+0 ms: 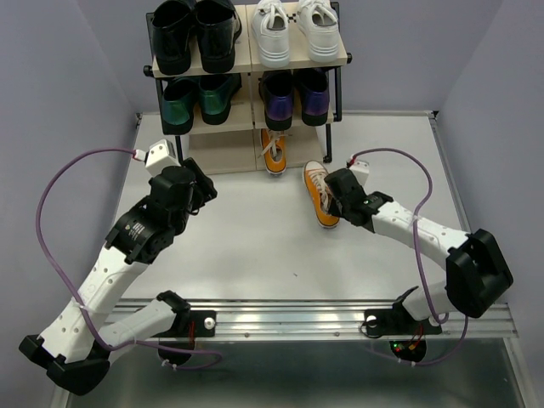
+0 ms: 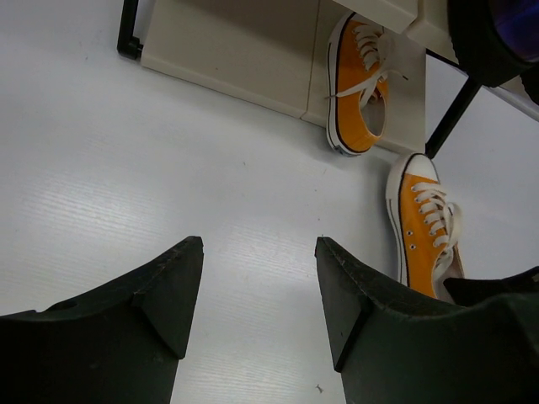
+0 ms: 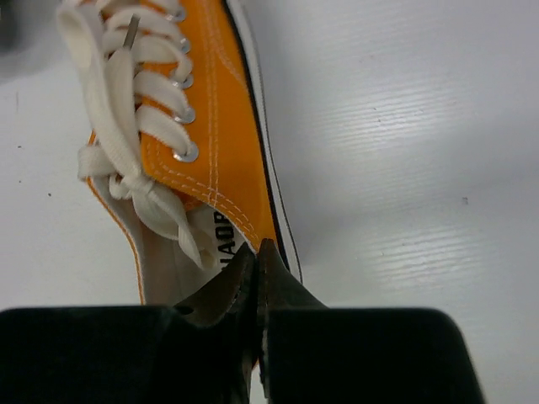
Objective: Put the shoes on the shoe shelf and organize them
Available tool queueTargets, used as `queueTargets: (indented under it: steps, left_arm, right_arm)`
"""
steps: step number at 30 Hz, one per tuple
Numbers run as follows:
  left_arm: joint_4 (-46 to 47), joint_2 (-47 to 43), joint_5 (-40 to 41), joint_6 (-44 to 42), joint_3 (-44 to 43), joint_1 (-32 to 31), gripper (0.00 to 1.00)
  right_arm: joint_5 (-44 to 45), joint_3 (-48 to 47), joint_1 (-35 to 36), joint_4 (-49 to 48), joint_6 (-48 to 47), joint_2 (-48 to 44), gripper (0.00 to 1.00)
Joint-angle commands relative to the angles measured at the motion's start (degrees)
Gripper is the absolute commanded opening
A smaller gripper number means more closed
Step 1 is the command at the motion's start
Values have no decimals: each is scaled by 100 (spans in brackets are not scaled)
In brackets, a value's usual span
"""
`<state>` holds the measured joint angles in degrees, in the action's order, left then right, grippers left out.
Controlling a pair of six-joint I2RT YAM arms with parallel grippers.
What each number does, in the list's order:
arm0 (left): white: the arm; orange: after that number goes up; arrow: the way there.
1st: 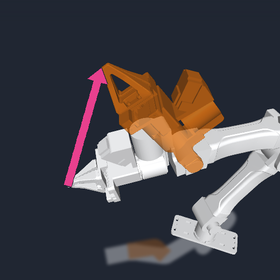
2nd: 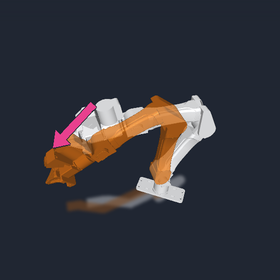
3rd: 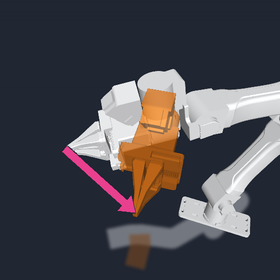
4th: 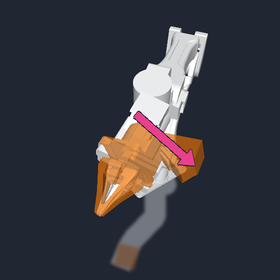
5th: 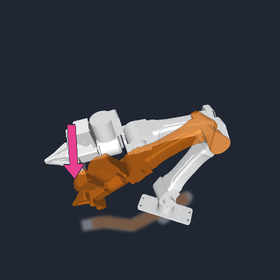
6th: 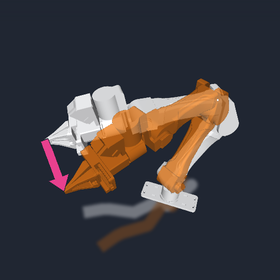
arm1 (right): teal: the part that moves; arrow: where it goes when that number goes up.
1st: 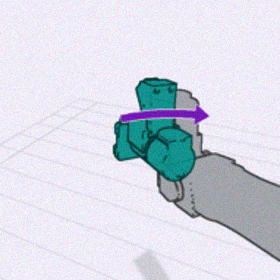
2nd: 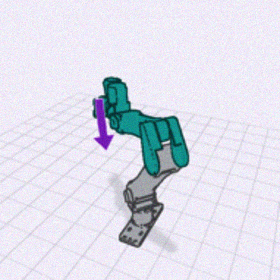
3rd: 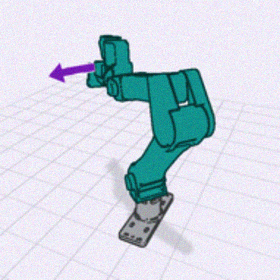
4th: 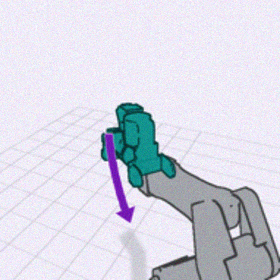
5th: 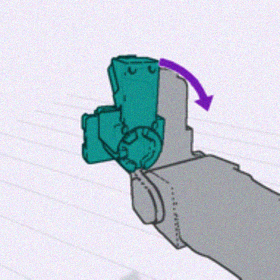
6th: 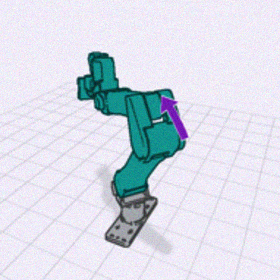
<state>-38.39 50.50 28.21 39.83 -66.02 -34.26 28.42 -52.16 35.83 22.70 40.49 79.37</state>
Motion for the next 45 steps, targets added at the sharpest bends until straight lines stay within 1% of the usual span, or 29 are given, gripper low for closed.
queueTargets:
  steps: [1, 6, 17, 25, 33, 38, 45]
  left_arm:
    - [51, -84, 185, -116, -60, 25, 67]
    - [25, -102, 256, -151, -60, 33, 67]
    - [113, -31, 212, -222, -25, 25, 67]
    - [-19, -110, 282, -213, -87, 25, 67]
    - [-142, -216, 335, -160, -87, 33, 67]
    - [-151, -225, 317, -151, -87, 33, 67]
    - [-309, -321, 396, -99, -139, 33, 67]
  right_arm:
    - [-118, -610, 2, -767, -296, 95, 1]
    - [-241, -936, 2, -863, -401, 219, 1]
    - [-30, -1621, -50, -951, -542, 851, 1]
    - [312, -2219, -164, -1110, -498, 1527, 1]
    - [269, -2492, -331, -1180, -323, 1792, 1]
    - [392, -2746, -393, -1356, -287, 2020, 1]
    - [532, -3229, -498, -1514, -305, 2661, 1]
